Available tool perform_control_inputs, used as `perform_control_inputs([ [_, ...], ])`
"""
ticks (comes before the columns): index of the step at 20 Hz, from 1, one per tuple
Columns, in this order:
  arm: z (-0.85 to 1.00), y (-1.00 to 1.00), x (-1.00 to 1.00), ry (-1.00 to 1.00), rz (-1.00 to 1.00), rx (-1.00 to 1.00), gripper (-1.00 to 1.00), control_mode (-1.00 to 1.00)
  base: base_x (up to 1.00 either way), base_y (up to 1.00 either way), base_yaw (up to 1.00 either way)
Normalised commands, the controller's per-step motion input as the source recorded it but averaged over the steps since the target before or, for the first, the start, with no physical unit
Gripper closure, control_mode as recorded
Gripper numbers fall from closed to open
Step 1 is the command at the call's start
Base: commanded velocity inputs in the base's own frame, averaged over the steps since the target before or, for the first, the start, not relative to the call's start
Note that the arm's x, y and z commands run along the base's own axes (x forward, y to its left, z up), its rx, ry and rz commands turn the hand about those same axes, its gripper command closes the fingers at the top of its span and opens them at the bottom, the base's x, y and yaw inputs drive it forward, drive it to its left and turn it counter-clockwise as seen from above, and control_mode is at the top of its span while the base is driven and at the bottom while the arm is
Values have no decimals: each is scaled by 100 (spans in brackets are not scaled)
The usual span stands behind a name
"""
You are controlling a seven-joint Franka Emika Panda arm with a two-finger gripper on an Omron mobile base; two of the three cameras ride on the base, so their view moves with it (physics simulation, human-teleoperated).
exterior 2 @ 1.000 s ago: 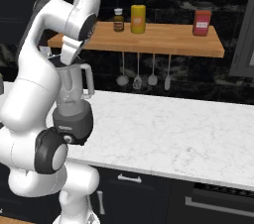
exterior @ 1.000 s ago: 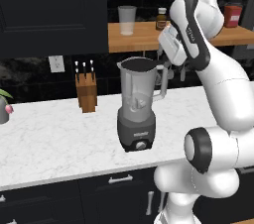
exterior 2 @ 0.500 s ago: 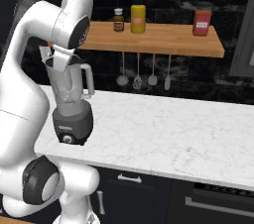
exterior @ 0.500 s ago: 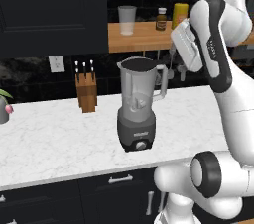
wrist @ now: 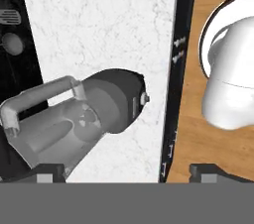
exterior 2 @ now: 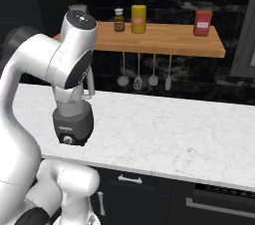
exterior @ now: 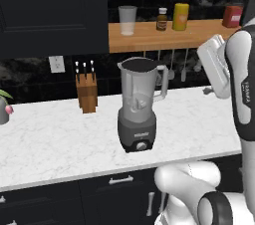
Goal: Close the lid blender by securely placing the lid on top.
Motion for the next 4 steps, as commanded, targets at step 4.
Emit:
perform_control_inputs([
  [4,-15,-24,0,1,0,-4,-100,-100,0,0,0],
])
